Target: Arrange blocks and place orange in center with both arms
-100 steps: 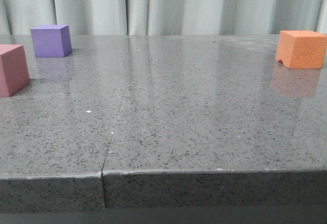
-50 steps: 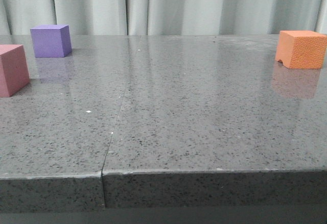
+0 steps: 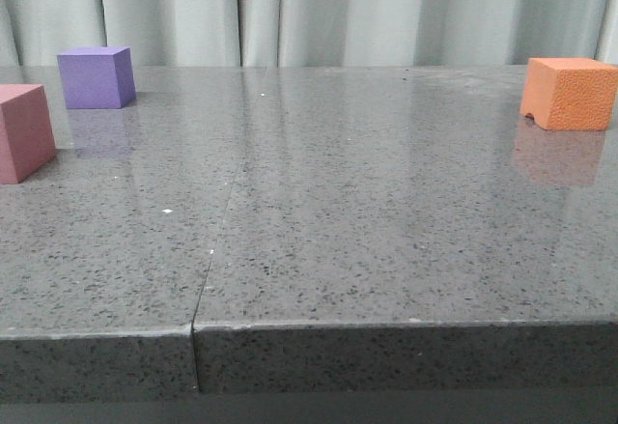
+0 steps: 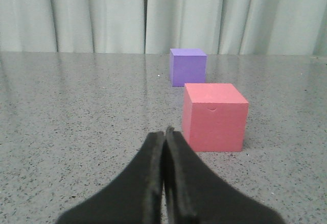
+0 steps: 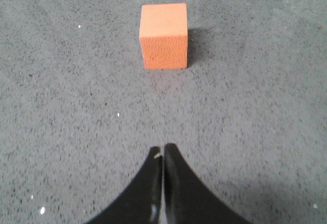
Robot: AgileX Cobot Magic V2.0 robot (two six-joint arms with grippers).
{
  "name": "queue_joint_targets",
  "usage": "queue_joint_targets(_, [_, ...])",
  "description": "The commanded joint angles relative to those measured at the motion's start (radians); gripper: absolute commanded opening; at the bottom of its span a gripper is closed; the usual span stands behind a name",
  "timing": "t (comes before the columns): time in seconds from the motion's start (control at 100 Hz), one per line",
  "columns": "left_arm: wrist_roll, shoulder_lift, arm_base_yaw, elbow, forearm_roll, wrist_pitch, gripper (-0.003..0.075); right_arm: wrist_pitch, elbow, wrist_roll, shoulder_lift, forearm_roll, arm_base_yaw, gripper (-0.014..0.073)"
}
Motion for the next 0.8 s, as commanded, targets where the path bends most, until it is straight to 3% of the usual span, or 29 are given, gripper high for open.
queue_joint_targets(0.0, [0.000,-0.031,-0.004,0.042,-0.001,-0.082,-0.0020,-0.064,-0.087,-0.006,0.058,-0.010,-0.004,0.0141])
queue_joint_targets(0.18, [0.000,-0.031,-0.004,0.042,-0.001,-0.082,-0.0020,-0.061,-0.210,-0.006,0.197,-0.010,-0.004,0.0521])
queue_joint_targets(0.27, [0.000,-0.031,-0.004,0.042,-0.001,-0.082,-0.0020,-0.042,-0.273,-0.006,0.261,-0.010,-0.004,0.0663])
queue_joint_targets(0.46, [0.000,-0.031,-0.004,0.042,-0.001,-0.082,-0.0020,0.077,-0.437,-0.006,0.414,-0.010,-0.004,0.0633])
queue_joint_targets(0.79, [0.000,-0.031,-0.004,0.042,-0.001,-0.082,-0.0020,0.420,-0.809,-0.006,0.727,-0.009,-0.004,0.0633])
